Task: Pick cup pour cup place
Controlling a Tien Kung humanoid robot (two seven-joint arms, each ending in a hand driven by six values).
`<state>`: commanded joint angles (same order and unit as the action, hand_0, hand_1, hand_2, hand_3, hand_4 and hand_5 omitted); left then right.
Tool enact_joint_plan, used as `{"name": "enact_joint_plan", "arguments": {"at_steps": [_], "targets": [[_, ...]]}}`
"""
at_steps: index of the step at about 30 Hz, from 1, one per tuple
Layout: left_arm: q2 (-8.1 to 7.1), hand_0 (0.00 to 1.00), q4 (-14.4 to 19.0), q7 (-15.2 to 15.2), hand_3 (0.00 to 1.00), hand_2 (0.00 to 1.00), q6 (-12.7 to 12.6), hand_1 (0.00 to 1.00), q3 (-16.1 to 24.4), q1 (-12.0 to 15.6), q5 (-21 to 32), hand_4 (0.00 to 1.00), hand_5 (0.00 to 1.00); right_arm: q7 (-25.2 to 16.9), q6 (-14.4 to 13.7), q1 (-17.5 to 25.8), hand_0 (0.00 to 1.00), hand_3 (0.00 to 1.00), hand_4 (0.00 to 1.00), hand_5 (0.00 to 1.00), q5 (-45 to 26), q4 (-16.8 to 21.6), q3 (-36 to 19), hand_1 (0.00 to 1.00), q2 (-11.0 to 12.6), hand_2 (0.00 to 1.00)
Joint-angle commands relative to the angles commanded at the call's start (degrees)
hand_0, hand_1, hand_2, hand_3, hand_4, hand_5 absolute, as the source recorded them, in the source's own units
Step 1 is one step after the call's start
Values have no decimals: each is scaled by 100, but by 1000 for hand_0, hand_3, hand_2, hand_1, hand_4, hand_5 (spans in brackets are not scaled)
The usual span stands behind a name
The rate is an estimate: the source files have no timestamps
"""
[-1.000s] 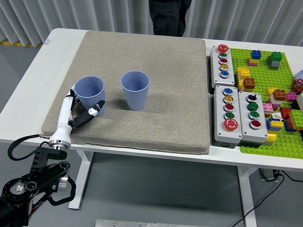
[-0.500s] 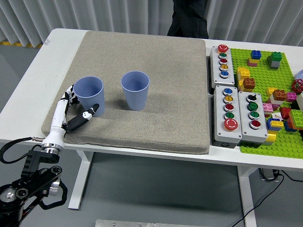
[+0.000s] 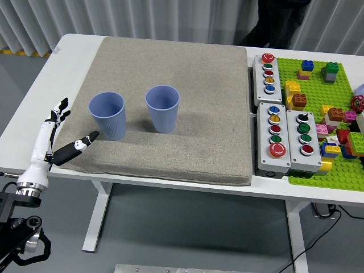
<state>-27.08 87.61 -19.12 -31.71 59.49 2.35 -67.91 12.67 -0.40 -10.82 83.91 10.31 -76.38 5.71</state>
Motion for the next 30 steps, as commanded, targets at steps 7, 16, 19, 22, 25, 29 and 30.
{"name": "enact_joint_plan", "arguments": {"at_steps": [7, 16, 19, 22, 25, 29, 30], "targets": [[67, 876, 396, -129, 998, 991, -200, 863, 332, -568, 396, 924, 576, -3, -17, -23, 689, 583, 2, 12, -96, 0, 67, 658, 12, 578], [151, 848, -293, -269, 998, 937, -176, 836, 641, -1927, 1218, 918, 669, -13, -33, -55, 690, 582, 2, 10, -342, 0, 285, 658, 45, 579], [128, 844, -436, -267, 998, 931, -176, 835, 648, -2196, 1232, 910, 680, -14, -35, -56, 689, 582, 2, 9, -375, 0, 322, 658, 51, 577], [118, 844, -547, -266, 998, 931, -164, 835, 672, -2378, 1278, 910, 680, -19, -38, -67, 689, 582, 2, 9, -389, 0, 337, 658, 59, 577], [84, 844, -685, -288, 998, 929, -136, 835, 650, -2607, 1388, 913, 679, -21, -46, -85, 689, 583, 2, 2, -408, 0, 349, 658, 61, 578], [52, 838, -974, -405, 965, 902, 32, 818, 598, -2850, 1900, 928, 706, -26, -56, -102, 689, 583, 2, 2, -450, 0, 383, 659, 62, 580], [51, 838, -1106, -431, 965, 902, 148, 818, 600, -2943, 2116, 928, 706, -31, -61, -106, 689, 583, 2, 2, -478, 0, 399, 659, 62, 580]]}}
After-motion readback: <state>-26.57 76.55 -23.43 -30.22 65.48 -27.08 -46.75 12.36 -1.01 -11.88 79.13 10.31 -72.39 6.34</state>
